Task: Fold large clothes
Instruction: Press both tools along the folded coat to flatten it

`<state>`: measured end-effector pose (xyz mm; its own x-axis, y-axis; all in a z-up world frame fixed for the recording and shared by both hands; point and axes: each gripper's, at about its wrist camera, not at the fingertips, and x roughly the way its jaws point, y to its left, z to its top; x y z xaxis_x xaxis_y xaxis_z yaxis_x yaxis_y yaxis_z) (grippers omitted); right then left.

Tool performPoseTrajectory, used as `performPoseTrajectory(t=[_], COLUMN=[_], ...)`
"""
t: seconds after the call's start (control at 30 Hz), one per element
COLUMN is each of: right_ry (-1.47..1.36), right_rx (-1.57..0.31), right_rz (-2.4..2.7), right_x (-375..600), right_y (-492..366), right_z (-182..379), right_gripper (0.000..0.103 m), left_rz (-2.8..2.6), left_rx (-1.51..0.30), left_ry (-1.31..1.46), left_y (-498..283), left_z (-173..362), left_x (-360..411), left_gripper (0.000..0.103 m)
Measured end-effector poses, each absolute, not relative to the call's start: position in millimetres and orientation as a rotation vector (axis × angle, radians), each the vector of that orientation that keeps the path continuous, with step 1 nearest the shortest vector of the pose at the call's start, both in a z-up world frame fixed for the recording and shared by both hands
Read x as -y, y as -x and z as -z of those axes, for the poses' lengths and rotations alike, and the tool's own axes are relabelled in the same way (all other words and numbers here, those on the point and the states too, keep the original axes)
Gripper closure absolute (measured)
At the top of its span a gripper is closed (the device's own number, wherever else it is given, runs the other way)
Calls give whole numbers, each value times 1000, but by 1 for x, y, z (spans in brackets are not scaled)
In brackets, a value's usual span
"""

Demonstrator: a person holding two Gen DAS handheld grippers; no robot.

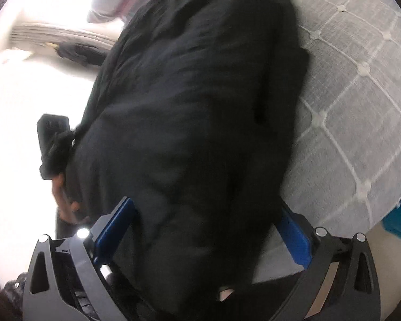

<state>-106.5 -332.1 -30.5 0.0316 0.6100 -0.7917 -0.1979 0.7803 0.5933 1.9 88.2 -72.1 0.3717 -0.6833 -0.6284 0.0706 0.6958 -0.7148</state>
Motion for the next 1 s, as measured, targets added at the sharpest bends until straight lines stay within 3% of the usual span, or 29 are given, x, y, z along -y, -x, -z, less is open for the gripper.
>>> performPoseTrajectory(t=[0.1, 0.17, 0.27, 0.43, 0.73, 1.0], right_ry=[-454, -488, -543, -677, -713, -759], right_rx=[-1399, -1380, -1366, -1363, -1455, -1419], right_rz=[-615, -594, -582, -548, -667, -663], right_x=[339, 342, 346, 343, 313, 312], right_y=[94, 88, 76, 66, 63, 60], right_z=[31, 29, 44, 81, 100, 102], right_gripper=[6, 6, 6, 6, 6, 5], left_rz=[556, 587, 613, 588, 615, 620], left_rx=[-1158, -1146, -1123, -1156, -1008, -1170], left_ry=[832, 888, 858, 667, 869, 844], left_y=[4, 6, 4, 1, 7, -14], left_z=[112, 111, 99, 96, 97, 122], left_x=[-124, -134, -129, -105, -151, -118], left_gripper=[39, 38, 37, 19, 18, 13])
